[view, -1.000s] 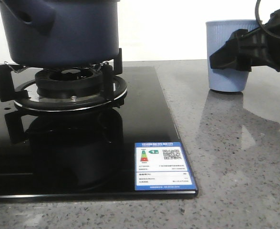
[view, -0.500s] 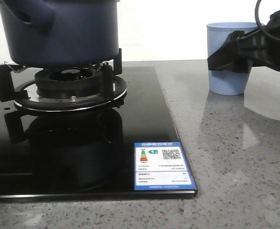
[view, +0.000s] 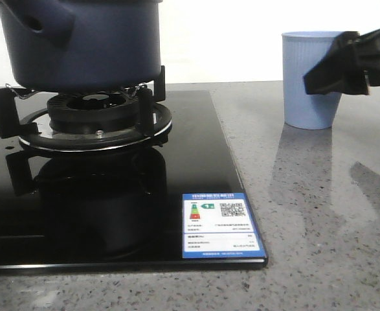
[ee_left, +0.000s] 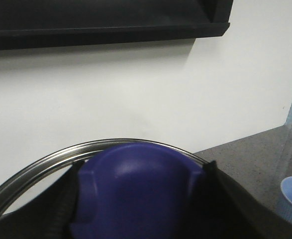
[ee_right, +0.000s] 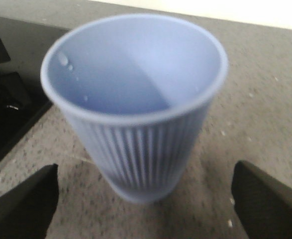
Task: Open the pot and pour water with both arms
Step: 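Open the right gripper and pull it away from the cup, then lower the lid onto the pot with the left gripper and release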
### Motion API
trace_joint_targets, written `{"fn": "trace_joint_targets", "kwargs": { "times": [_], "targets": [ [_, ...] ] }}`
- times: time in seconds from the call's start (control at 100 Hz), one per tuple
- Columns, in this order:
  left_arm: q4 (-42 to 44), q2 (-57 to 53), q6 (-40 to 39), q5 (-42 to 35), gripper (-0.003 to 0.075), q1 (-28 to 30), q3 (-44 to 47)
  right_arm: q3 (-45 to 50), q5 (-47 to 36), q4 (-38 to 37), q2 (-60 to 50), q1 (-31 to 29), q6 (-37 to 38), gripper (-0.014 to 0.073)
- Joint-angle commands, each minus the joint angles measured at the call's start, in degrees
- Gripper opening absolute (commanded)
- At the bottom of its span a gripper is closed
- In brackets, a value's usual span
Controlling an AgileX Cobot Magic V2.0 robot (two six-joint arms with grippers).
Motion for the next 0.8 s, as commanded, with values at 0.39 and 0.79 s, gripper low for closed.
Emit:
{"fn": "trace_joint_targets", "kwargs": {
  "times": [0.39,0.79],
  "targets": [
    [-3.8,5.08,2.74,-4.48,0.0359,-5.0,-2.29,11.49,3.25,0.13,-24.36,-0.25,5.39,0.0616],
    [-4.38,12.08,2.91,-8.28,0.0359,-7.12,-2.29,12.16,11.28,0.13,-37.62,-0.25,5.8,0.0616]
  ]
}}
